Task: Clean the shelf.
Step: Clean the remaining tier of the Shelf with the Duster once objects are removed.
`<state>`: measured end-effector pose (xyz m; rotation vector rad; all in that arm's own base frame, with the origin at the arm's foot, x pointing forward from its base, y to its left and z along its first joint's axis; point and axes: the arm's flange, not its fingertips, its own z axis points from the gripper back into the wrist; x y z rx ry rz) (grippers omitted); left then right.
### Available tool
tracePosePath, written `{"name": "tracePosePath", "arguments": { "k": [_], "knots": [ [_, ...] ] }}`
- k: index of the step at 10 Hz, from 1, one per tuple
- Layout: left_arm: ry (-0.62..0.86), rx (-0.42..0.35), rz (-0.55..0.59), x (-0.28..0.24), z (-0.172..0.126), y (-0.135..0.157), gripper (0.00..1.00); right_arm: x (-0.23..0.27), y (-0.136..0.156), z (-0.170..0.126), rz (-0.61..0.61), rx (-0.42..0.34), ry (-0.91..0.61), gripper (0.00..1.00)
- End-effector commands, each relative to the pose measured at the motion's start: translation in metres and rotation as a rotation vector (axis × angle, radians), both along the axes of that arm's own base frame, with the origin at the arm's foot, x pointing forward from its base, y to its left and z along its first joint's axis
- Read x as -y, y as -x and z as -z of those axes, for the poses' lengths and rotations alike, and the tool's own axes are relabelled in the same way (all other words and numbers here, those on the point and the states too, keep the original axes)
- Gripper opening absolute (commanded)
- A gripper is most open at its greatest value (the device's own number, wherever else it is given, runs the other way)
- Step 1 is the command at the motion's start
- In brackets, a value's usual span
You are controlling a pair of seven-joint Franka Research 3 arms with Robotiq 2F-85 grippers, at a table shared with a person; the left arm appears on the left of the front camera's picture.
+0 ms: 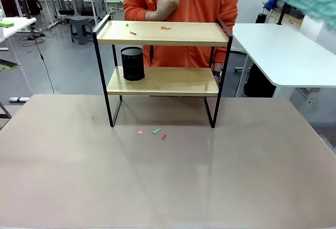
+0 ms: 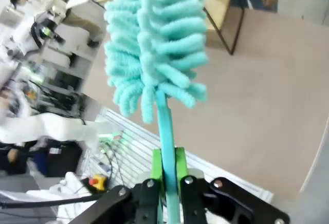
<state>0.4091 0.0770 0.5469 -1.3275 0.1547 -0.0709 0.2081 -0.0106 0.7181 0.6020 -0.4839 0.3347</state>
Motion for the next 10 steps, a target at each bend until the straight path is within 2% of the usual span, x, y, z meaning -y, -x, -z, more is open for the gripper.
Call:
{"name": "tracePosePath", "arguments": {
  "k": [1, 2, 3, 4, 5, 6, 8, 10],
  "knots": [
    [0.018, 0.010, -0.001, 0.001, -0.004, 0.002, 1.00, -0.059, -0.036, 0.020, -0.016, 0.003, 0.127, 0.12],
    [0.018, 0.010, -0.001, 0.001, -0.004, 0.002, 1.00, -0.073, -0.036, 0.037, -0.031, -0.011, 0.169, 0.12],
    [0.018, 0.010, -0.001, 0.001, -0.004, 0.002, 1.00, -0.057, -0.023, 0.047, -0.059, -0.040, 0.197, 0.12],
    [0.018, 0.010, -0.001, 0.001, -0.004, 0.002, 1.00, -0.082, -0.025, 0.014, -0.056, 0.015, 0.142, 0.12],
    [0.018, 0.010, -0.001, 0.001, -0.004, 0.002, 1.00, -0.090, -0.032, 0.034, -0.073, -0.012, 0.191, 0.12],
    [0.018, 0.010, -0.001, 0.001, -0.004, 0.002, 1.00, -0.074, -0.013, 0.037, 0.038, -0.044, 0.273, 0.12],
    [0.018, 0.010, -0.001, 0.001, -0.004, 0.002, 1.00, -0.102, -0.045, 0.015, 0.061, -0.042, 0.321, 0.12],
    [0.018, 0.010, -0.001, 0.001, -0.004, 0.002, 1.00, -0.148, -0.089, -0.016, 0.077, -0.021, 0.391, 0.12]
  ]
}}
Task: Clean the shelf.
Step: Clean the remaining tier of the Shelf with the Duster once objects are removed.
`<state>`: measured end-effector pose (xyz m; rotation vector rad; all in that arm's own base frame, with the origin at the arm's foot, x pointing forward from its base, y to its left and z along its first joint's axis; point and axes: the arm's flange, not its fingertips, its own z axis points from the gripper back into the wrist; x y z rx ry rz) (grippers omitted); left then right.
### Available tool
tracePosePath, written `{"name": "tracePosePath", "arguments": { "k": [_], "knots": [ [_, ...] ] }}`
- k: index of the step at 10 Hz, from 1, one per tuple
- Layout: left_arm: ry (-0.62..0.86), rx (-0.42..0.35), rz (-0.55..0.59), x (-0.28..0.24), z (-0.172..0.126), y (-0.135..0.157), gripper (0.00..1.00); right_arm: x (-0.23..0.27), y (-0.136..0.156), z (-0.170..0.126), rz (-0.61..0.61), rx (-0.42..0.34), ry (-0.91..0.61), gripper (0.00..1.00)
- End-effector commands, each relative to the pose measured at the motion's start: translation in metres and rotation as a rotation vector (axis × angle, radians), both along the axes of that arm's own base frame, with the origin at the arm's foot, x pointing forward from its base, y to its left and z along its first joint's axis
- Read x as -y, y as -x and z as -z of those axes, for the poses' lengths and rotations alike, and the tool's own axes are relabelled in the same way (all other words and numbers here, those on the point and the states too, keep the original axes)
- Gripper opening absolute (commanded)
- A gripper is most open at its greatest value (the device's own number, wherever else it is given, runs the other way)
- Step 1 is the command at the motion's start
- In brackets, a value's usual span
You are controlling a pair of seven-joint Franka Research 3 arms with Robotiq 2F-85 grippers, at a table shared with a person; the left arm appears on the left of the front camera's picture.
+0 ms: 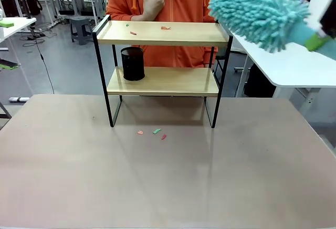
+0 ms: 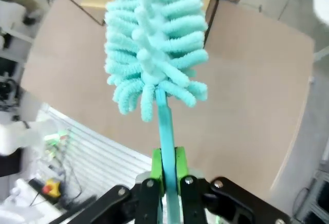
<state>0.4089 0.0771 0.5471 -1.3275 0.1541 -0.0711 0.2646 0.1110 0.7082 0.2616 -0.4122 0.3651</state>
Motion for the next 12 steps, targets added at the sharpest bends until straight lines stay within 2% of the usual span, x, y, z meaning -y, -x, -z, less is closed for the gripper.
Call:
{"name": "tracePosePath", "arguments": {
  "k": [1, 3, 6, 8, 12],
  "knots": [
    [0.018, 0.009, 0.000, 0.001, -0.003, 0.002, 1.00, -0.043, -0.047, -0.030, 0.046, -0.010, 0.070, 0.12],
    [0.018, 0.009, 0.000, 0.001, -0.003, 0.002, 1.00, -0.077, -0.082, -0.032, 0.097, -0.031, 0.088, 0.12],
    [0.018, 0.009, 0.000, 0.001, -0.003, 0.002, 1.00, -0.129, -0.115, -0.007, 0.143, -0.038, 0.111, 0.12],
    [0.018, 0.009, 0.000, 0.001, -0.003, 0.002, 1.00, -0.152, -0.123, 0.015, 0.149, -0.058, 0.130, 0.12],
    [0.018, 0.009, 0.000, 0.001, -0.003, 0.002, 1.00, -0.196, -0.127, 0.044, 0.040, -0.087, 0.142, 0.12]
  ]
}}
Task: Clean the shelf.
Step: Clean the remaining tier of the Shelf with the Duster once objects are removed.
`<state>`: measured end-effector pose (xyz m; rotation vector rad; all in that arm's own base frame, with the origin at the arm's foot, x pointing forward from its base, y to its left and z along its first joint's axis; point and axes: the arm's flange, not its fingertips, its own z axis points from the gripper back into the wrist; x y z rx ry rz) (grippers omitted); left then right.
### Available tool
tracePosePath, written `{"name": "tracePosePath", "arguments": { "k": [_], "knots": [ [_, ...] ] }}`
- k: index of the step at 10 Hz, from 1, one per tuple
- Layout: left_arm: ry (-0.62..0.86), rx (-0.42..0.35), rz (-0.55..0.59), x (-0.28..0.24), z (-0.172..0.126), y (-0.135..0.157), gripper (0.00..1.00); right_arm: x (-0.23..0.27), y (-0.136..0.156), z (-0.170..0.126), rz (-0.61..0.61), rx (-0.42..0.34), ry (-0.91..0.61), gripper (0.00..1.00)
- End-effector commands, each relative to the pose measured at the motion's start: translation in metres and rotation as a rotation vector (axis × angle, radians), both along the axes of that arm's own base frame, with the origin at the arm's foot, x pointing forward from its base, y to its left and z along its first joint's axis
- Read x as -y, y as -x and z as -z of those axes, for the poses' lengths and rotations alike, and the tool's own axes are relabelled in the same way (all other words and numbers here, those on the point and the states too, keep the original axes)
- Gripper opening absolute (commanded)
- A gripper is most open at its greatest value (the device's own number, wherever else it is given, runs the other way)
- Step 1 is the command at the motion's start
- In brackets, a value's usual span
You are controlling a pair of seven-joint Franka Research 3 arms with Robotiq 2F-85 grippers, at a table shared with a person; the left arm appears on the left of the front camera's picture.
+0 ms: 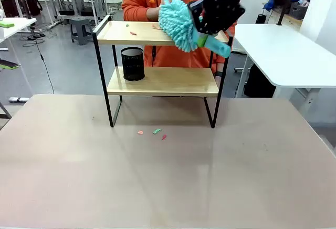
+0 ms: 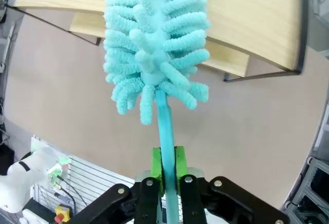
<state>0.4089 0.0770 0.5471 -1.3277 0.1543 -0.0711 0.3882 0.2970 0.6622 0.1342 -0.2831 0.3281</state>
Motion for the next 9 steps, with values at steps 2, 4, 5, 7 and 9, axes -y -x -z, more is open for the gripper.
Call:
{"name": "tracePosePath", "arguments": {
  "k": [2, 4, 5, 7, 9],
  "knots": [
    [0.018, 0.009, -0.001, 0.001, -0.004, 0.002, 1.00, -0.029, -0.005, -0.001, -0.063, 0.007, 0.001, 0.12],
    [0.018, 0.009, -0.001, 0.001, -0.004, 0.002, 1.00, -0.050, -0.009, -0.006, -0.102, 0.014, 0.009, 0.12],
    [0.018, 0.009, -0.001, 0.001, -0.004, 0.002, 1.00, -0.060, -0.011, -0.008, -0.114, 0.023, 0.018, 0.12],
    [0.018, 0.009, -0.001, 0.001, -0.004, 0.002, 1.00, -0.075, -0.020, -0.011, -0.122, 0.029, 0.037, 0.12],
    [0.018, 0.009, -0.001, 0.001, -0.004, 0.002, 1.00, -0.084, -0.029, -0.010, -0.130, 0.019, 0.050, 0.12]
  ]
}}
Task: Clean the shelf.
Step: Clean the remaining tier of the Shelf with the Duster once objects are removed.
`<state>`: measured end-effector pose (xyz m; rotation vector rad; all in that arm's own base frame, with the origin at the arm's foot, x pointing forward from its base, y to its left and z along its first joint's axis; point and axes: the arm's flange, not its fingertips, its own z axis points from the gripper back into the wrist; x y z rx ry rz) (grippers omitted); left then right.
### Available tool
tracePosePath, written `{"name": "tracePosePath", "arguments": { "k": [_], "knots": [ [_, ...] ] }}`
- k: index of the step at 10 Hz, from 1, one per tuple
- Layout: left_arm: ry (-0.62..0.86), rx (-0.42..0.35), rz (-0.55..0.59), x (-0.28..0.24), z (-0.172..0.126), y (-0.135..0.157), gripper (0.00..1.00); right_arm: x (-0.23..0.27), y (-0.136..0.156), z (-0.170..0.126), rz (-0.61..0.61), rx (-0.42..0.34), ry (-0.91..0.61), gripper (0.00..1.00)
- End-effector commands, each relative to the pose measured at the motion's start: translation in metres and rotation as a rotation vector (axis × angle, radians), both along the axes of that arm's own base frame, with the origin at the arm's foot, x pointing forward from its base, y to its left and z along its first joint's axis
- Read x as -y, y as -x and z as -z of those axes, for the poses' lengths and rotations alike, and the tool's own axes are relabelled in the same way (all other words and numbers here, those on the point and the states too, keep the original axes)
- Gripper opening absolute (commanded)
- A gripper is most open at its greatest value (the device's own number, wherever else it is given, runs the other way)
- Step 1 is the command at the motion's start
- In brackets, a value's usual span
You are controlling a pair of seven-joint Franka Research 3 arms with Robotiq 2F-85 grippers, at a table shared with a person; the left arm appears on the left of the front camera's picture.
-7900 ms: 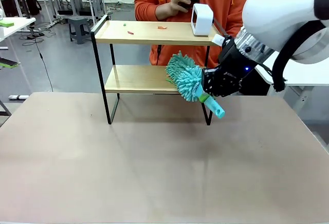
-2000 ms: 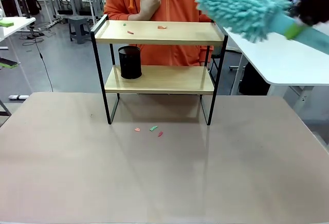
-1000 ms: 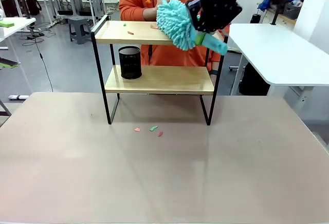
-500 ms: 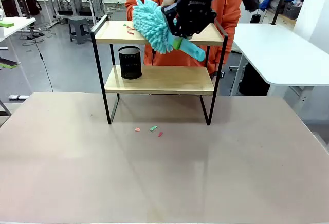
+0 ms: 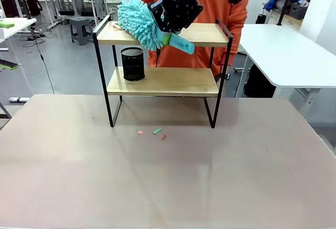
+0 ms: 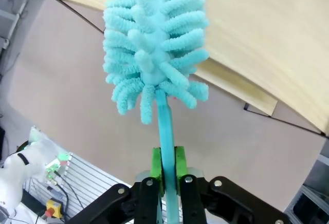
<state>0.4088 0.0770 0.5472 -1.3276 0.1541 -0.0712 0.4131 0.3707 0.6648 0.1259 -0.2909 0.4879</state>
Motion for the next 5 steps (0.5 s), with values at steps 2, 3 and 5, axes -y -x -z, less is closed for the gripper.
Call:
{"name": "tracePosePath", "arguments": {
  "k": [2, 3, 5],
  "knots": [
    [0.018, 0.009, -0.001, 0.001, -0.003, 0.002, 1.00, -0.018, -0.005, -0.004, -0.019, -0.034, 0.013, 0.12],
    [0.018, 0.009, -0.001, 0.001, -0.003, 0.002, 1.00, -0.016, 0.000, -0.004, -0.096, -0.062, 0.004, 0.12],
    [0.018, 0.009, -0.001, 0.001, -0.003, 0.002, 1.00, 0.021, 0.008, -0.012, -0.142, -0.086, 0.054, 0.12]
  ]
}}
